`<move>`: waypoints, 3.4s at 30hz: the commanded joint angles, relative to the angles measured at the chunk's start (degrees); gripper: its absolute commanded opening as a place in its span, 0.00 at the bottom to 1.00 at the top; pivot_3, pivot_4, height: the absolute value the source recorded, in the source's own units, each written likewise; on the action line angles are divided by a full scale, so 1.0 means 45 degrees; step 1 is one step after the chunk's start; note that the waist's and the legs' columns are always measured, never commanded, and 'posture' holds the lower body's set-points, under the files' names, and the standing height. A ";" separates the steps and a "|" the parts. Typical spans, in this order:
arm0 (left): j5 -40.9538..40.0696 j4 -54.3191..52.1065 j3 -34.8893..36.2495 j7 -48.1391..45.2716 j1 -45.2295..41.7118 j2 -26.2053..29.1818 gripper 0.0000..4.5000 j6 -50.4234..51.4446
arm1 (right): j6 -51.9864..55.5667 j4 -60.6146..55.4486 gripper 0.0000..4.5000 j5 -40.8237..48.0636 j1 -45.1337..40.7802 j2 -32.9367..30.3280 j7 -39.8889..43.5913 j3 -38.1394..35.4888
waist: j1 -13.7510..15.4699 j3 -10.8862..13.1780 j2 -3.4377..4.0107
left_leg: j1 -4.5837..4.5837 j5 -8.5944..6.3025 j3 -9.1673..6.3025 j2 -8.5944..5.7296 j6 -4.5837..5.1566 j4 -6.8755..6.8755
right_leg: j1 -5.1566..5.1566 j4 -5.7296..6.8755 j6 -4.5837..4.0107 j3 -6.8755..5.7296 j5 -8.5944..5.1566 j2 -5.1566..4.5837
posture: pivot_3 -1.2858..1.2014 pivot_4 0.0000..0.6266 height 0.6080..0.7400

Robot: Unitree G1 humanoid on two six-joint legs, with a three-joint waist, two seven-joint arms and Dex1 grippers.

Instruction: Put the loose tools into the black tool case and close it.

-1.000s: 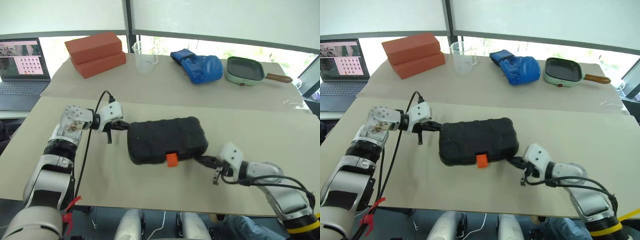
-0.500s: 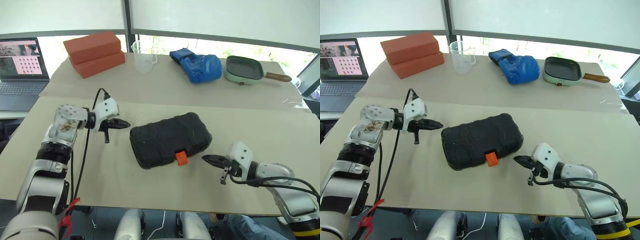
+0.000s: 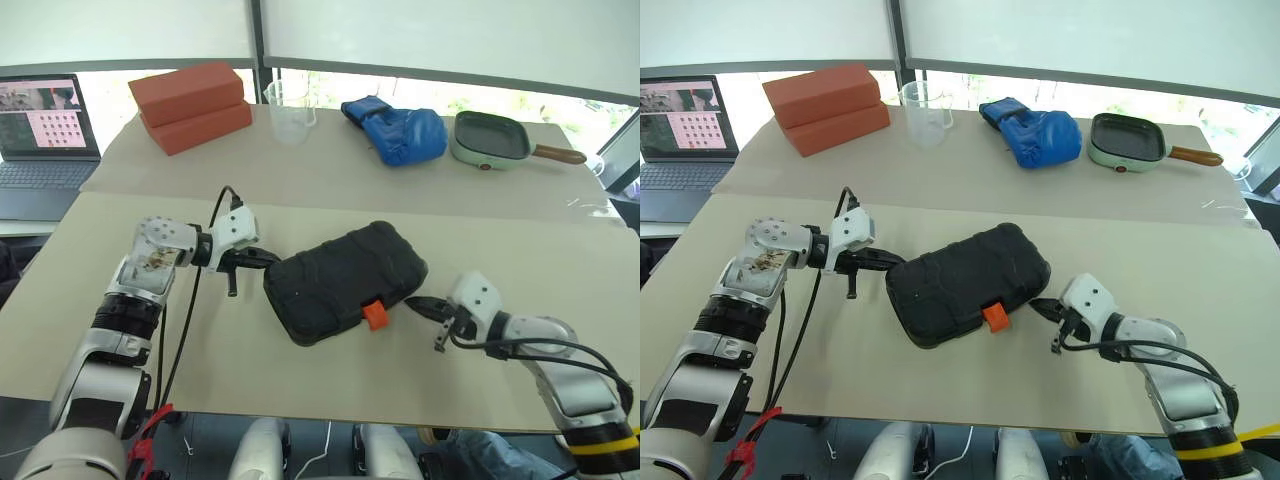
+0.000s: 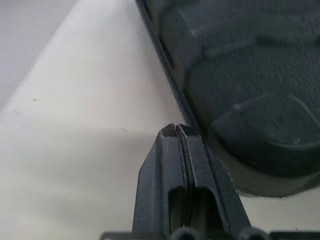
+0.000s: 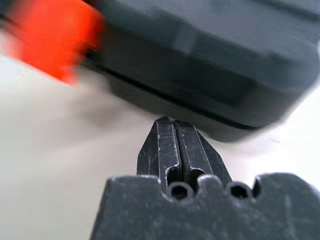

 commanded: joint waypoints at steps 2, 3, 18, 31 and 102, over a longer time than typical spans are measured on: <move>-0.1395 -0.1687 0.0579 -0.0235 -0.1012 -0.0247 0.01 0.2028 | 0.1003 -0.1575 0.00 0.1523 0.0021 -0.0100 0.0213 -0.0728 | -0.0078 -0.0008 0.0012 | 0.0011 -0.0004 -0.0031 -0.0001 0.0007 0.0005 | 0.0013 -0.0002 0.0009 0.0011 0.0006 -0.0003 | 0.52 0.24 0.99; -0.1523 -0.1941 0.0551 -0.0283 -0.1014 -0.0242 0.01 0.2269 | 0.1134 -0.1728 0.00 0.1604 0.0011 -0.0118 0.0192 -0.0699 | -0.0086 -0.0013 0.0020 | 0.0025 -0.0007 -0.0047 -0.0001 0.0012 0.0004 | 0.0023 -0.0003 0.0009 0.0015 0.0006 -0.0002 | 0.52 0.24 0.99; 0.1162 -0.3425 -0.3377 0.0006 0.0899 -0.1229 0.01 -0.0254 | 0.0788 -0.1886 0.00 0.0083 -0.0642 0.0290 0.0041 0.1796 | -0.0096 -0.0074 0.0077 | 0.0082 -0.0007 -0.0029 0.0000 0.0013 0.0008 | 0.0064 0.0010 0.0004 0.0041 0.0008 0.0013 | 0.52 0.24 0.99; 0.0990 -0.3603 -0.3278 0.0204 0.0864 -0.1353 0.01 0.0013 | 0.0493 -0.0697 0.00 -0.1010 -0.0690 0.0954 -0.0523 0.2187 | -0.0091 -0.0074 0.0077 | 0.0135 -0.0009 -0.0031 -0.0001 0.0015 0.0009 | 0.0131 -0.0003 0.0005 0.0036 0.0008 0.0011 | 0.52 0.24 0.99; 0.1118 -0.3065 -0.3305 0.0485 0.0746 -0.1738 0.01 -0.0412 | 0.2472 -0.3130 0.00 0.1173 0.2603 0.0672 -0.1198 0.0766 | -0.0101 -0.0074 0.0073 | 0.0211 -0.0015 -0.0065 0.0002 0.0022 -0.0030 | 0.0208 -0.0041 -0.0001 0.0028 0.0001 0.0005 | 0.52 0.24 0.99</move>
